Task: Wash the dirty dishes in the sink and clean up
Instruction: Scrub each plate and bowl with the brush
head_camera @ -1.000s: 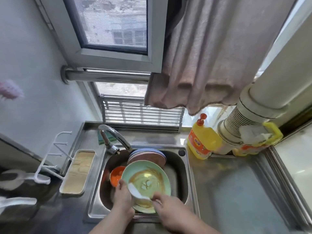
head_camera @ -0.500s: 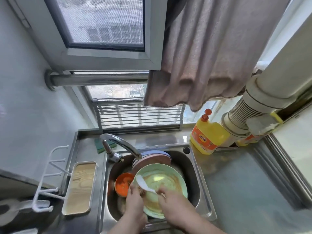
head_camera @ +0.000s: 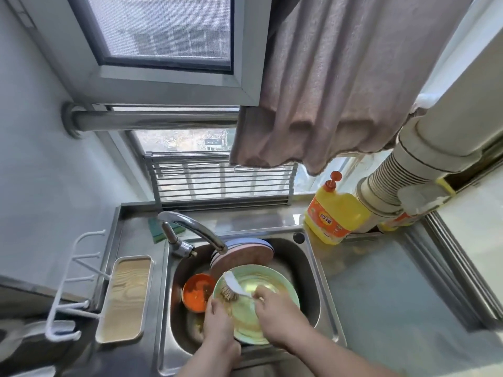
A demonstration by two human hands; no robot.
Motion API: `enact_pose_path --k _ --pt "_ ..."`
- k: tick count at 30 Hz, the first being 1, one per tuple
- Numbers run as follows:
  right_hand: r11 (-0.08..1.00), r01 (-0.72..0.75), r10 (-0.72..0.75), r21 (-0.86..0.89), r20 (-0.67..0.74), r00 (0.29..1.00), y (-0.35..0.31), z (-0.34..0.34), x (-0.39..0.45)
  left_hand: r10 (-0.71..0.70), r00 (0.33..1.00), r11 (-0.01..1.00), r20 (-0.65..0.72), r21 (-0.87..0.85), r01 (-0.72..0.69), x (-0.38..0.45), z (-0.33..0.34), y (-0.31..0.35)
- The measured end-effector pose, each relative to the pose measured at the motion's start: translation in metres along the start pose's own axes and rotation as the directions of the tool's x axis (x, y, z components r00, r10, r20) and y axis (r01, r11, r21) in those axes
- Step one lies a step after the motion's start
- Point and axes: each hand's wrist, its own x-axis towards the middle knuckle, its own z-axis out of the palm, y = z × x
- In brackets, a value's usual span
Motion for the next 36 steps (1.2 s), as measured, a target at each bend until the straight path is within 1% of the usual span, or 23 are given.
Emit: enact_pose_path --k 1,2,4,5,7,8,10,12,13,14,15,17,19,20,22,24,25,27,29,30,33,36 --pt "0.998 -0.037 0.035 -0.041 -0.045 0.998 0.003 -0.006 0.011 0.004 1.000 1.000 0.006 -0.007 -0.004 -0.001 0.001 -0.002" --pt "0.992 -0.091 0.085 -0.092 -0.058 0.995 0.013 -0.016 0.016 0.001 1.000 1.000 0.019 -0.021 0.000 0.001 -0.001 0.000" --pt "0.977 -0.156 0.151 -0.144 -0.043 0.988 0.040 -0.030 0.010 -0.016 1.000 1.000 0.020 0.022 0.016 0.004 -0.007 0.014" --pt "0.974 -0.163 0.163 -0.157 -0.016 0.987 0.052 -0.031 0.001 -0.027 1.000 0.999 0.012 0.023 0.027 0.005 -0.012 0.023" --pt "0.978 -0.154 0.164 -0.138 0.061 0.985 0.062 -0.026 -0.021 -0.038 0.999 0.999 0.001 -0.012 0.038 0.004 -0.019 0.034" --pt "0.985 -0.135 0.146 -0.106 0.110 0.983 0.055 -0.023 -0.031 -0.009 1.000 1.000 -0.009 -0.001 0.009 0.005 -0.022 0.032" --pt "0.998 -0.062 0.061 0.000 0.171 0.983 0.030 -0.013 -0.039 0.019 1.000 1.000 -0.001 0.003 -0.019 0.000 -0.024 0.020" --pt "0.999 -0.006 -0.001 0.049 0.141 0.990 0.002 -0.007 -0.029 0.038 0.997 0.999 0.062 0.009 -0.038 -0.013 -0.020 0.008" --pt "0.999 -0.003 0.000 0.043 0.086 0.996 -0.004 -0.008 -0.016 0.023 0.996 1.000 0.081 -0.005 -0.023 -0.021 -0.016 0.007" --pt "0.999 -0.027 0.026 0.028 0.026 0.999 -0.004 -0.010 -0.002 0.023 0.996 1.000 0.083 -0.001 -0.023 -0.027 -0.015 0.009" --pt "0.997 -0.080 0.080 0.005 -0.019 0.997 0.005 -0.015 0.009 0.051 0.994 0.999 0.097 0.010 -0.052 -0.032 -0.015 0.012" --pt "0.981 -0.195 0.194 -0.021 -0.042 0.980 0.035 -0.025 0.013 0.119 0.987 0.991 0.108 0.049 -0.125 -0.028 -0.022 0.021" --pt "0.975 -0.221 0.221 0.035 -0.006 0.975 0.060 -0.025 -0.010 0.106 0.991 0.991 0.084 0.077 -0.112 -0.016 -0.031 0.030" --pt "0.976 -0.217 0.216 0.031 0.031 0.976 0.064 -0.020 -0.022 0.092 0.994 0.990 0.063 0.101 -0.098 -0.011 -0.035 0.033" --pt "0.982 -0.185 0.178 0.044 0.124 0.976 0.058 -0.006 -0.038 0.069 0.996 0.988 0.057 0.133 -0.076 -0.012 -0.035 0.037" --pt "0.992 -0.104 0.092 0.071 0.154 0.984 0.033 0.006 -0.038 0.102 0.992 0.981 0.074 0.159 -0.112 -0.013 -0.036 0.034" --pt "0.995 -0.058 0.048 0.077 0.127 0.991 0.019 0.008 -0.032 0.099 0.991 0.983 0.088 0.145 -0.111 -0.017 -0.034 0.032" --pt "0.999 -0.016 0.016 0.039 0.022 1.000 0.005 0.003 -0.011 0.030 0.992 0.995 0.122 0.087 -0.041 -0.019 -0.029 0.025" --pt "0.996 -0.086 0.085 -0.010 -0.072 0.994 0.014 -0.011 0.009 -0.006 0.992 0.999 0.129 0.044 0.001 -0.032 -0.022 0.031" --pt "0.990 -0.142 0.140 -0.007 -0.090 0.986 0.027 -0.017 0.012 -0.003 0.991 1.000 0.131 0.014 0.001 -0.036 -0.022 0.038" --pt "0.974 -0.218 0.223 0.067 -0.067 0.973 0.064 -0.013 -0.005 0.012 0.996 0.999 0.086 -0.032 -0.009 -0.025 -0.029 0.058" --pt "0.960 -0.228 0.237 0.163 -0.042 0.970 0.062 -0.007 -0.023 -0.021 0.997 0.999 0.081 -0.025 0.023 -0.018 -0.035 0.060"
